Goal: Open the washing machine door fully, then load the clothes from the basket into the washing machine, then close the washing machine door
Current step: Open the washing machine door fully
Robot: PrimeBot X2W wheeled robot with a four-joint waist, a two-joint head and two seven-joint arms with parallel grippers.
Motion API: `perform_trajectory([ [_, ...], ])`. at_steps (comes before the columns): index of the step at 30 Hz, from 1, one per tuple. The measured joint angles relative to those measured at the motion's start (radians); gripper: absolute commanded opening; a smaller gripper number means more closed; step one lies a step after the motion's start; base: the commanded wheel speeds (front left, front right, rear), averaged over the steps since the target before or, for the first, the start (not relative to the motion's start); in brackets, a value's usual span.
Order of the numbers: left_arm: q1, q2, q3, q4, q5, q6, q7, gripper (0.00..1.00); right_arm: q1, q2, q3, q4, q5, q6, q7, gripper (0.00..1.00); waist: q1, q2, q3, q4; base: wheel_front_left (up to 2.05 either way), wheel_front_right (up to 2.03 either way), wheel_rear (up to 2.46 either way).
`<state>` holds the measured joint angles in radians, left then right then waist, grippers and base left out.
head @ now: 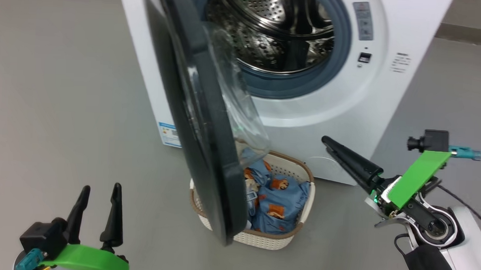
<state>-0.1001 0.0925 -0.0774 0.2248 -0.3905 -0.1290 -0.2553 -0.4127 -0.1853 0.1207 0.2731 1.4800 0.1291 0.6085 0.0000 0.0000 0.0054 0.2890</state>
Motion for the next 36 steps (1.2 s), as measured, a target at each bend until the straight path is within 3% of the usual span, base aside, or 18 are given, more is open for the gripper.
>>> perform_trajectory([
  [11,0.0,-0.01,0.014,-0.021,0.009,0.0,0.0,1.0,0.118,-0.097,0.069,-0.177,-0.212,0.0,-0.365,1.0,0.0,0.0,0.009,-0.104,0.0,0.0,0.0],
  [23,0.023,-0.013,0.019,-0.031,0.017,0.0,0.0,1.0,0.235,-0.164,0.142,-0.165,-0.406,0.0,-0.789,1.0,0.0,0.0,0.005,-0.176,0.0,0.0,0.0],
  [29,0.045,-0.014,0.034,-0.038,0.026,0.0,0.0,1.0,0.252,-0.158,0.114,-0.094,-0.575,0.0,-0.854,1.0,0.0,0.0,-0.006,-0.209,0.0,0.0,0.0],
  [36,0.06,-0.024,0.043,-0.05,0.035,0.0,0.0,1.0,0.274,-0.092,0.022,-0.049,-0.906,0.0,-0.858,1.0,-0.0001,0.0,-0.014,-0.237,0.0,0.0,0.0],
])
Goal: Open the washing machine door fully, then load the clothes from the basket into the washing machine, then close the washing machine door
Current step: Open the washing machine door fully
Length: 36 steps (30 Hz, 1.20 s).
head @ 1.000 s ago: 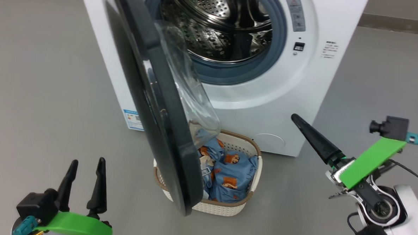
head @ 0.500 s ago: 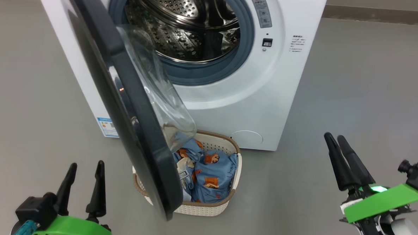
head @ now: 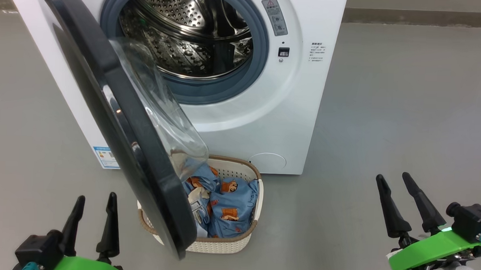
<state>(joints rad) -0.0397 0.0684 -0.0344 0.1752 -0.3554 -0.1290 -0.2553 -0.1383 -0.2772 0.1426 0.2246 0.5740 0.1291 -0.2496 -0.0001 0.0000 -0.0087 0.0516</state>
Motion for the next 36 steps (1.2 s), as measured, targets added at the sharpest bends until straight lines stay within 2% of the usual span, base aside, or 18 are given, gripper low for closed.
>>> perform_trajectory([
  [5,0.0,-0.001,0.0,-0.001,0.0,0.0,0.0,1.0,0.011,0.032,-0.066,-0.011,-0.148,0.0,0.0,1.0,0.0,0.0,0.0,0.005,0.0,0.0,0.0],
  [10,0.0,-0.003,0.0,-0.001,0.0,0.0,0.0,1.0,0.038,0.057,-0.076,-0.008,-0.199,0.0,0.0,1.0,0.0,0.0,0.002,0.011,0.0,0.0,0.0],
  [36,0.0,-0.003,0.0,-0.001,0.007,0.0,0.0,1.0,0.037,0.061,-0.087,-0.008,-0.217,0.0,0.0,1.0,0.0,0.0,0.009,0.014,0.0,0.0,0.0],
])
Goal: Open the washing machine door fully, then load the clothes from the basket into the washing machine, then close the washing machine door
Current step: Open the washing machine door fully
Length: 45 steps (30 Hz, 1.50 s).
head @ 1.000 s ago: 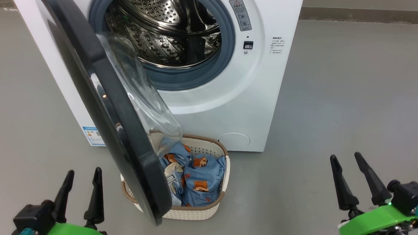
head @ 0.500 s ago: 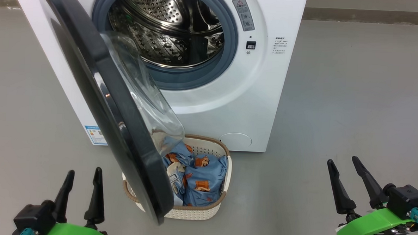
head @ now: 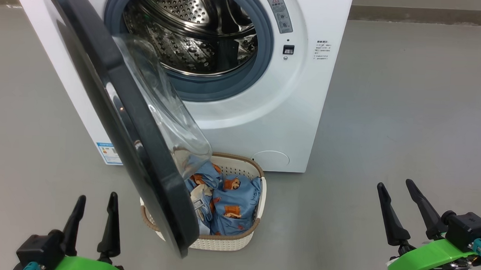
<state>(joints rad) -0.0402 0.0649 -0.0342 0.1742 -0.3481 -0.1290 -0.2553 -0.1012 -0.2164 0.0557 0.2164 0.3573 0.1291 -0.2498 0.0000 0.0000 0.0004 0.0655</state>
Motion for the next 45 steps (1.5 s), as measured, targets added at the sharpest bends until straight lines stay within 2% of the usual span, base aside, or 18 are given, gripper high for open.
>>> perform_trajectory([
  [12,0.0,0.002,-0.001,0.002,0.0,0.0,0.0,0.99,0.0,0.007,-0.002,0.001,0.0,0.0,0.0,1.0,0.0,0.0,0.002,-0.003,0.0,0.0,0.0],
  [14,0.0,0.003,-0.001,0.002,0.0,0.0,0.0,0.39,0.0,0.008,-0.002,0.002,0.0,0.0,0.0,1.0,0.0001,0.0,0.001,-0.003,0.0,0.0,0.0],
  [15,0.0,0.003,-0.001,0.002,0.0,0.0,0.0,0.0,0.0,0.009,-0.003,0.003,0.0,0.0,0.0,1.0,0.0001,0.0,0.0,-0.003,0.0,0.0,0.0],
  [23,-0.003,0.003,-0.003,-0.056,0.0,0.0,0.0,0.0,0.0,0.01,-0.004,0.005,0.0,0.0,0.0,1.0,0.0001,0.0,-0.001,0.0,0.0,0.0,0.0],
  [36,-0.021,-0.006,-0.065,-0.371,0.036,0.0,0.0,0.0,0.0,0.022,0.0,0.011,0.0,0.0,0.0,1.0,0.0001,0.0,-0.006,0.001,0.0,0.0,0.0],
  [40,-0.021,-0.007,-0.15,-0.453,0.036,0.0,-0.001,0.0,0.0,0.023,0.002,0.012,0.002,0.0,0.0,1.0,0.0,0.0,-0.004,0.0,0.0,0.0,0.0],
  [45,-0.021,-0.01,-0.273,-0.476,0.016,0.0,0.006,0.0,-0.002,0.021,0.002,0.015,0.005,0.0,0.0,1.0,0.0001,0.0,-0.001,-0.004,0.0,0.0,0.0],
])
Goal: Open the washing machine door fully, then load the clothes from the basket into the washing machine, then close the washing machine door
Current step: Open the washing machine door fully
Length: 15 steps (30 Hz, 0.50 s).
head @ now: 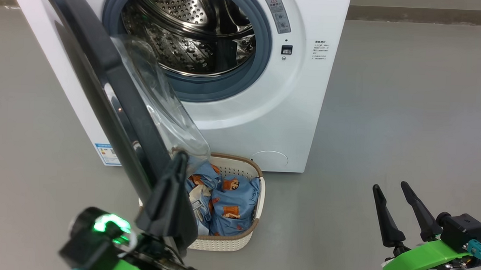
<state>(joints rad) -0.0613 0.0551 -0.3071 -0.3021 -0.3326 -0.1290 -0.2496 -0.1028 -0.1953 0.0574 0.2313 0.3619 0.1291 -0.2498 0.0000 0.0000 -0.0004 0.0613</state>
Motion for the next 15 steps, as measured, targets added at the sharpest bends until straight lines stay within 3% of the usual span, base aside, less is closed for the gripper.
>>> perform_trajectory([
  [5,0.0,0.0,-0.064,0.046,-0.028,0.0,0.021,0.0,0.0,0.001,0.007,0.002,0.0,0.0,0.0,1.0,0.0,0.0,0.002,-0.011,0.0,0.0,0.0],
  [15,0.002,0.0,-0.077,0.333,-0.093,0.0,0.031,0.0,-0.004,0.001,0.012,0.007,0.003,0.0,0.0,1.0,0.0,0.0,0.011,-0.058,0.0,0.0,0.0],
])
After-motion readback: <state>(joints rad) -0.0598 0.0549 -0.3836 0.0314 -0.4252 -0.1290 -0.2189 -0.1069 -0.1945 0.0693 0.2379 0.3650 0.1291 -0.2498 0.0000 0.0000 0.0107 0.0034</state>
